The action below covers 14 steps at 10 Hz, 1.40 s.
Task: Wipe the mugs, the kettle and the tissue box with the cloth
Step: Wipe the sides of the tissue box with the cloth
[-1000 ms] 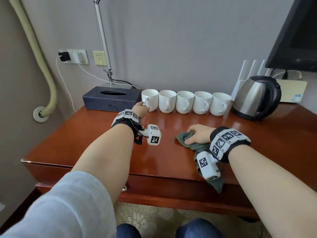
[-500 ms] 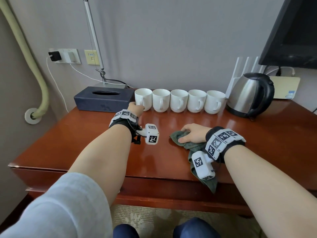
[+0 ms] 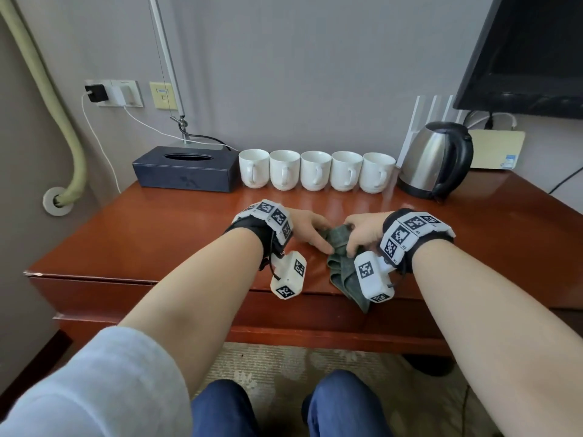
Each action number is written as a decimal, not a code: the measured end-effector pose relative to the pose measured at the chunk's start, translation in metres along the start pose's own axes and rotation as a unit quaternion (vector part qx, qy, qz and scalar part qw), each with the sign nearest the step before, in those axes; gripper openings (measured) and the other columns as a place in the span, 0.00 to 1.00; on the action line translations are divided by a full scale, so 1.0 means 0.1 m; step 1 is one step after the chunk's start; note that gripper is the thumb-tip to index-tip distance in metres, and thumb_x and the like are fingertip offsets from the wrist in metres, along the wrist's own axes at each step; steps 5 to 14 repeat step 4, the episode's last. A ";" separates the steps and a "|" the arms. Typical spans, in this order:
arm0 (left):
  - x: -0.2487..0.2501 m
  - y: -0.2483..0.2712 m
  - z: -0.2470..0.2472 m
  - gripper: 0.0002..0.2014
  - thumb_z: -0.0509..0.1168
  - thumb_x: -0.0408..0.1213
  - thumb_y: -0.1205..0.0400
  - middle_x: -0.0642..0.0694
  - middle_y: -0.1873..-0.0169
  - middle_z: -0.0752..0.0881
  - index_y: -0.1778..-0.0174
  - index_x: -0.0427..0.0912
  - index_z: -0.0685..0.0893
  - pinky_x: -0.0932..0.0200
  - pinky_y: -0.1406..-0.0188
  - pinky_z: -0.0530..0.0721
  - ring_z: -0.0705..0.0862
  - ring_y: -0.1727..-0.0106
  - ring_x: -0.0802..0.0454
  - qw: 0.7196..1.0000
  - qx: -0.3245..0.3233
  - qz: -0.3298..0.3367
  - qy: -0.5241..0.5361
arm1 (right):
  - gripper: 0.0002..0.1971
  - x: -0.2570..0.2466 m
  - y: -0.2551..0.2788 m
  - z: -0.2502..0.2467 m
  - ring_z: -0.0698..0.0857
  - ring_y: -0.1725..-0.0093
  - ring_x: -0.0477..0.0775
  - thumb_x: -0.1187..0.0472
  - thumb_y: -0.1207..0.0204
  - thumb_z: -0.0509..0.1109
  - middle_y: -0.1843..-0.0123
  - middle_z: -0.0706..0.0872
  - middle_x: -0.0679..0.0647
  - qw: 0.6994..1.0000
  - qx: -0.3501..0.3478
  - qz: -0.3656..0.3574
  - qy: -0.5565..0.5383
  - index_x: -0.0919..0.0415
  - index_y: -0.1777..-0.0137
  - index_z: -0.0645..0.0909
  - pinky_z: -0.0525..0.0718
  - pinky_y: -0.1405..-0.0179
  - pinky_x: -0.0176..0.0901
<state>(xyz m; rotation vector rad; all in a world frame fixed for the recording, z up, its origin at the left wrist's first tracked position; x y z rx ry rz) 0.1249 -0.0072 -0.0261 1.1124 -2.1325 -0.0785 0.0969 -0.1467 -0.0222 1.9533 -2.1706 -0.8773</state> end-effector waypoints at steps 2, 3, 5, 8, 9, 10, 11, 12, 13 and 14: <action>-0.11 0.20 -0.02 0.19 0.73 0.46 0.20 0.43 0.52 0.83 0.40 0.37 0.83 0.58 0.56 0.77 0.81 0.54 0.47 0.982 0.109 -0.079 -0.134 | 0.14 -0.17 0.00 0.08 0.78 0.55 0.53 0.74 0.28 0.68 0.54 0.81 0.52 0.953 0.242 -0.166 -0.072 0.56 0.51 0.74 0.74 0.59 0.39; -0.25 0.29 -0.01 0.24 0.73 0.55 0.22 0.48 0.48 0.84 0.36 0.44 0.82 0.58 0.48 0.78 0.81 0.49 0.49 0.973 0.072 -0.124 -0.182 | 0.15 -0.19 -0.08 0.18 0.79 0.55 0.51 0.77 0.27 0.64 0.50 0.84 0.55 0.968 0.180 -0.172 -0.023 0.56 0.52 0.82 0.73 0.58 0.36; -0.22 0.33 -0.14 0.27 0.64 0.68 0.23 0.51 0.47 0.85 0.36 0.53 0.82 0.55 0.44 0.79 0.84 0.45 0.51 0.971 0.067 -0.134 -0.188 | 0.13 -0.23 -0.09 0.03 0.81 0.51 0.49 0.74 0.28 0.68 0.56 0.85 0.49 0.973 0.142 -0.172 -0.053 0.57 0.52 0.87 0.76 0.55 0.37; -0.22 0.33 -0.14 0.27 0.64 0.68 0.23 0.51 0.47 0.85 0.36 0.53 0.82 0.55 0.44 0.79 0.84 0.45 0.51 0.971 0.067 -0.134 -0.188 | 0.13 -0.23 -0.09 0.03 0.81 0.51 0.49 0.74 0.28 0.68 0.56 0.85 0.49 0.973 0.142 -0.172 -0.053 0.57 0.52 0.87 0.76 0.55 0.37; -0.22 0.33 -0.14 0.27 0.64 0.68 0.23 0.51 0.47 0.85 0.36 0.53 0.82 0.55 0.44 0.79 0.84 0.45 0.51 0.971 0.067 -0.134 -0.188 | 0.13 -0.23 -0.09 0.03 0.81 0.51 0.49 0.74 0.28 0.68 0.56 0.85 0.49 0.973 0.142 -0.172 -0.053 0.57 0.52 0.87 0.76 0.55 0.37; -0.22 0.33 -0.14 0.27 0.64 0.68 0.23 0.51 0.47 0.85 0.36 0.53 0.82 0.55 0.44 0.79 0.84 0.45 0.51 0.971 0.067 -0.134 -0.188 | 0.13 -0.23 -0.09 0.03 0.81 0.51 0.49 0.74 0.28 0.68 0.56 0.85 0.49 0.973 0.142 -0.172 -0.053 0.57 0.52 0.87 0.76 0.55 0.37; -0.22 0.33 -0.14 0.27 0.64 0.68 0.23 0.51 0.47 0.85 0.36 0.53 0.82 0.55 0.44 0.79 0.84 0.45 0.51 0.971 0.067 -0.134 -0.188 | 0.13 -0.23 -0.09 0.03 0.81 0.51 0.49 0.74 0.28 0.68 0.56 0.85 0.49 0.973 0.142 -0.172 -0.053 0.57 0.52 0.87 0.76 0.55 0.37; -0.22 0.33 -0.14 0.27 0.64 0.68 0.23 0.51 0.47 0.85 0.36 0.53 0.82 0.55 0.44 0.79 0.84 0.45 0.51 0.971 0.067 -0.134 -0.188 | 0.13 -0.23 -0.09 0.03 0.81 0.51 0.49 0.74 0.28 0.68 0.56 0.85 0.49 0.973 0.142 -0.172 -0.053 0.57 0.52 0.87 0.76 0.55 0.37; -0.22 0.33 -0.14 0.27 0.64 0.68 0.23 0.51 0.47 0.85 0.36 0.53 0.82 0.55 0.44 0.79 0.84 0.45 0.51 0.971 0.067 -0.134 -0.188 | 0.13 -0.23 -0.09 0.03 0.81 0.51 0.49 0.74 0.28 0.68 0.56 0.85 0.49 0.973 0.142 -0.172 -0.053 0.57 0.52 0.87 0.76 0.55 0.37; -0.22 0.33 -0.14 0.27 0.64 0.68 0.23 0.51 0.47 0.85 0.36 0.53 0.82 0.55 0.44 0.79 0.84 0.45 0.51 0.971 0.067 -0.134 -0.188 | 0.13 -0.23 -0.09 0.03 0.81 0.51 0.49 0.74 0.28 0.68 0.56 0.85 0.49 0.973 0.142 -0.172 -0.053 0.57 0.52 0.87 0.76 0.55 0.37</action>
Point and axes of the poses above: each hand's wrist, its own y-axis away from the middle knuckle, its own z-axis out of the palm, x = y × z, the point moved 4 cm from there along -y, towards the middle knuckle
